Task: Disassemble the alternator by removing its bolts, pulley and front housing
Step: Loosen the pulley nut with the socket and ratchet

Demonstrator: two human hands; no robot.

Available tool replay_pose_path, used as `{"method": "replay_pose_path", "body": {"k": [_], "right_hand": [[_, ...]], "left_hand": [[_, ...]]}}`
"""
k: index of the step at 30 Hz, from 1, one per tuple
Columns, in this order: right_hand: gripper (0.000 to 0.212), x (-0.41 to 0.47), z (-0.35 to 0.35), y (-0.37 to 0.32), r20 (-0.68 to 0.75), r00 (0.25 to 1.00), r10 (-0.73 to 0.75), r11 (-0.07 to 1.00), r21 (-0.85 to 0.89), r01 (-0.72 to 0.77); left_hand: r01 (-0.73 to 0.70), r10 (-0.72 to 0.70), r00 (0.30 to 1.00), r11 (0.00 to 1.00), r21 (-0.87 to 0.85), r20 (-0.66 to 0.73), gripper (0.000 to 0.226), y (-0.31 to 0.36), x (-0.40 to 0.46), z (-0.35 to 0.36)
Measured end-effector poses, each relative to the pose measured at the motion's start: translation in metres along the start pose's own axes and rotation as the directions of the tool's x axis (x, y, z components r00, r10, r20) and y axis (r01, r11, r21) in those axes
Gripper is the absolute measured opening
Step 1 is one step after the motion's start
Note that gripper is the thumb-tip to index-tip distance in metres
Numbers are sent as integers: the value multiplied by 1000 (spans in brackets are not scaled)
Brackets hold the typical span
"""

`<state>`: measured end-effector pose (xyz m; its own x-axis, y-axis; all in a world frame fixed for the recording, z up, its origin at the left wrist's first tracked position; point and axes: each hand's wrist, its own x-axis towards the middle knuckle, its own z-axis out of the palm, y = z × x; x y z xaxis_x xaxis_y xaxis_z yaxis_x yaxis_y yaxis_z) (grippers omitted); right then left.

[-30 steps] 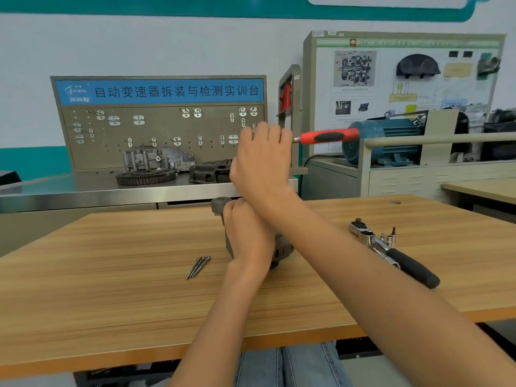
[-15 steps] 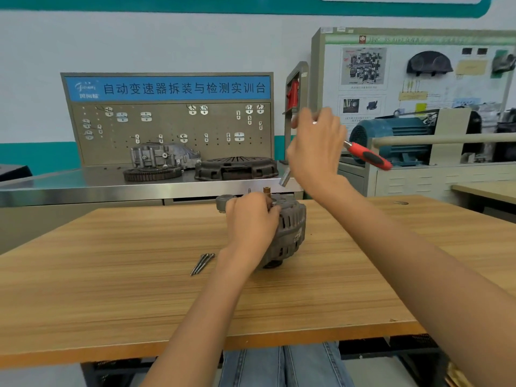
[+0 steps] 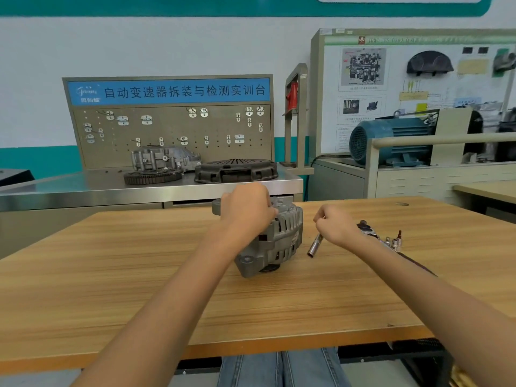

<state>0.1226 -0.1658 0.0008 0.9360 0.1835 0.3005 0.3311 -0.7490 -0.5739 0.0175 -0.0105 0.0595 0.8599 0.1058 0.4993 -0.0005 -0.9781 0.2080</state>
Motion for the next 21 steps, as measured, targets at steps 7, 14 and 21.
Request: {"method": "replay_pose_path", "body": {"k": [7,14,21], "right_hand": [[10,-9,29,-1,126,988,-88,992,-81,99],[20,-12,57,15,40,996,-75,991,-112,79],[21,-17,63,14,-88,985,-146,989,17,148]], "left_hand": [[-331,267,932,903,276,244,24,-11,18,-28],[-519,356,827,782,347,435,36,-17,26,-31],[-580,363,774,735,352,519,31,-14,31,-27]]}}
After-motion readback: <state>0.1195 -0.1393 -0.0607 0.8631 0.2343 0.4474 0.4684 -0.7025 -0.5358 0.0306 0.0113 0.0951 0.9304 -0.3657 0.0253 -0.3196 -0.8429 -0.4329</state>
